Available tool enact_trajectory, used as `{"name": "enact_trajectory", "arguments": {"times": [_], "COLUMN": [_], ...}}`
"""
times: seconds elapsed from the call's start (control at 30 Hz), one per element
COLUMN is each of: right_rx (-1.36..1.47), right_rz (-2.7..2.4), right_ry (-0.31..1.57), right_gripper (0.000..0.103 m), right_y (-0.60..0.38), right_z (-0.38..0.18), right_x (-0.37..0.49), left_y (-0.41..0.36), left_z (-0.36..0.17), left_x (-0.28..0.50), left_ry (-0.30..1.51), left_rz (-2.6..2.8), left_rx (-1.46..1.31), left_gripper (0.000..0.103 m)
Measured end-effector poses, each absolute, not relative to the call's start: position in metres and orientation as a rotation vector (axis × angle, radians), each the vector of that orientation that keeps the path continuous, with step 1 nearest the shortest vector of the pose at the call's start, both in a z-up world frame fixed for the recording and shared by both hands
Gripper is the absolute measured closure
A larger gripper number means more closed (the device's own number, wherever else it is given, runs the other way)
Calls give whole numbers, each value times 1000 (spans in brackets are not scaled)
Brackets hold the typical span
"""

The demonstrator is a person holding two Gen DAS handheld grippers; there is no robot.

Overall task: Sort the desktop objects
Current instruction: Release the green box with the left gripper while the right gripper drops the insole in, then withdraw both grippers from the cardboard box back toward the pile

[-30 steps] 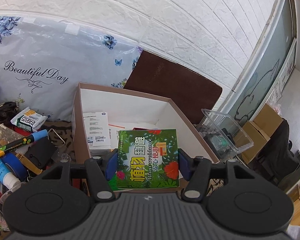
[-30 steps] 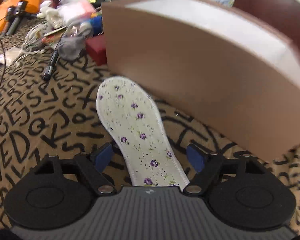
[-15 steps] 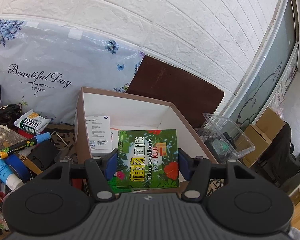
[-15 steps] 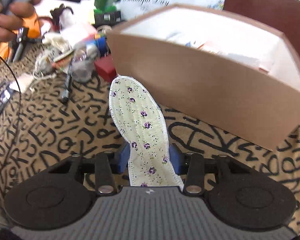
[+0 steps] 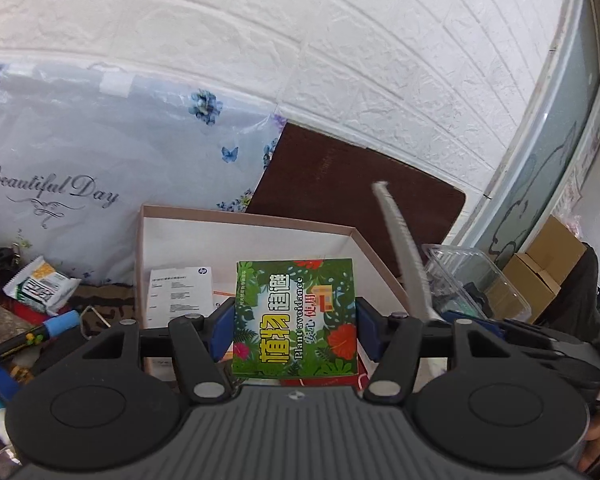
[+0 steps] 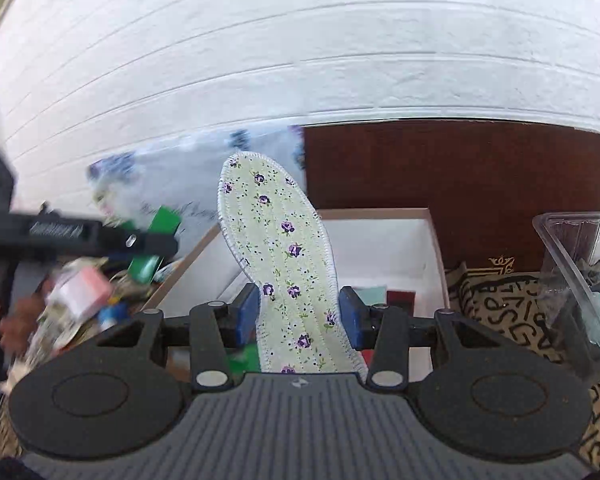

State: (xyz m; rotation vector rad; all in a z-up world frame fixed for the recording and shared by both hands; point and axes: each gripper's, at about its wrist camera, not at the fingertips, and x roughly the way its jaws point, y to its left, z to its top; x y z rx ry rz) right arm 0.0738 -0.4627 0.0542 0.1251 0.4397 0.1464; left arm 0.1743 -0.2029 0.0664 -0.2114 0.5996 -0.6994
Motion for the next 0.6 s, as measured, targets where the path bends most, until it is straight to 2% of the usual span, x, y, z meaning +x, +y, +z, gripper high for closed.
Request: {"name": "enact_trajectory", "arguments": {"times": [0.17,0.23,0.27,0.3,0.37,0.43,0.6], "right_rx": [109,112,114,121,129,106,59], "right_rz": [64,31,17,11,-1,18,30], "right_ry": [506,535,552,574,581,557,561], "right_gripper": [56,44,42,34,28,10,3], "right_y": [-465,-467,-468,-468,-469,-467,-458], "right_z": [24,11,4,-1,-5,-5,1], "right_x": [139,154,160,163,162,156,150], "left_y": [-227,-233,-233,-232,-230,-231,-235], "left_z": [49,43,40,38,36,35,29], "left_x": [199,205,207,208,206,206,207], "left_ry": [612,611,626,637,625,624,636], "left_rz": [-679,-669,-666,-665,-666,-654,-627], "left_rx": [-182,-174,-175,-177,-162,-140,-100], "left_gripper": [40,28,12,2,1,0,0]}}
